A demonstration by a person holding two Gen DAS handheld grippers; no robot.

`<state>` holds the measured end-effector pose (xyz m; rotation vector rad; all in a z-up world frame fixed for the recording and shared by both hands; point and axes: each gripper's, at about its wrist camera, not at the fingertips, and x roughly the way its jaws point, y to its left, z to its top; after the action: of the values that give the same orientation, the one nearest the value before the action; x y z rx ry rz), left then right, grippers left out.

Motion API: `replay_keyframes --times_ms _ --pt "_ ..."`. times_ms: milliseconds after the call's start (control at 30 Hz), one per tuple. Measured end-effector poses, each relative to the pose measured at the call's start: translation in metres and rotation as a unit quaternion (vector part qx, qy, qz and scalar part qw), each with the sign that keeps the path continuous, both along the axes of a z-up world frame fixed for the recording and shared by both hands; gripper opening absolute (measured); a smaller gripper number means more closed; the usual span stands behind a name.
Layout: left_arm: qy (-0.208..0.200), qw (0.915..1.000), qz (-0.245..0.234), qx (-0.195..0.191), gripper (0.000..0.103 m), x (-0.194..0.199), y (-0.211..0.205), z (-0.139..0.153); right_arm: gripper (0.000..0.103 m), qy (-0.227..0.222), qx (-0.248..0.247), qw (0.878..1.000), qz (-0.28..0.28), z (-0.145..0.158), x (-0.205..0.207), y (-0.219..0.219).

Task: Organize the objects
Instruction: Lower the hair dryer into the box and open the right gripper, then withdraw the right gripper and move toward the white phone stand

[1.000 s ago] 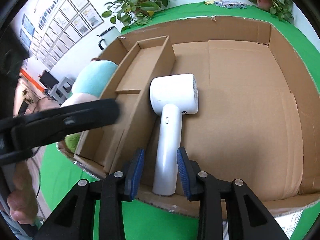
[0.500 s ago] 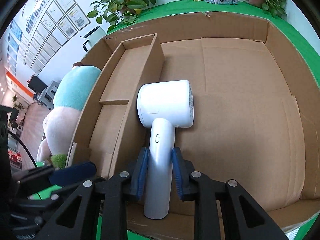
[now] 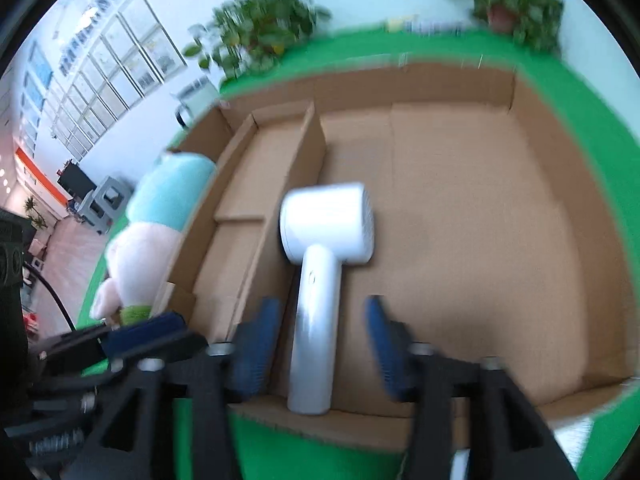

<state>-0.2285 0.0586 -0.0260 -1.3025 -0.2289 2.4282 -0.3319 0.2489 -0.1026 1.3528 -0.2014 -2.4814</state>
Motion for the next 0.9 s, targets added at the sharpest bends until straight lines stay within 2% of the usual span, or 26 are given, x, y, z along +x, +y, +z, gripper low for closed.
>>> replay_keyframes --times_ms 67,100,167,200,233,300,567,900 --pt "0.071 0.9972 0.012 -0.019 0.036 0.021 -0.002 0.022 0.097 0.060 0.024 0.998 -0.007 0.022 0.025 0.004" --pt "0.101 0.9943 0.018 -0.029 0.038 0.031 -0.002 0.030 0.102 0.092 0.040 0.995 -0.008 0.032 0.039 0.006" --pt "0.161 0.9848 0.033 -0.055 0.068 0.053 -0.001 0.044 0.102 0.150 0.066 0.987 -0.004 0.049 0.070 0.008" --pt "0.191 0.9780 0.047 -0.069 0.076 0.065 -0.001 0.050 0.102 0.173 0.079 0.982 -0.007 0.055 0.085 0.009" --pt "0.217 0.9712 0.060 -0.076 0.082 0.077 -0.001 0.055 0.102 0.197 0.093 0.976 -0.013 0.059 0.102 0.010" --pt "0.241 0.9648 0.069 -0.079 0.082 0.090 0.000 0.061 0.102 0.228 0.100 0.968 -0.026 0.064 0.130 0.015" --pt "0.259 0.9597 0.071 -0.084 0.082 0.125 0.008 0.064 0.102 0.242 0.094 0.965 -0.043 0.063 0.190 0.027" --pt "0.267 0.9573 0.077 -0.079 0.082 0.147 0.014 0.066 0.102 0.246 0.093 0.964 -0.047 0.058 0.223 0.040"
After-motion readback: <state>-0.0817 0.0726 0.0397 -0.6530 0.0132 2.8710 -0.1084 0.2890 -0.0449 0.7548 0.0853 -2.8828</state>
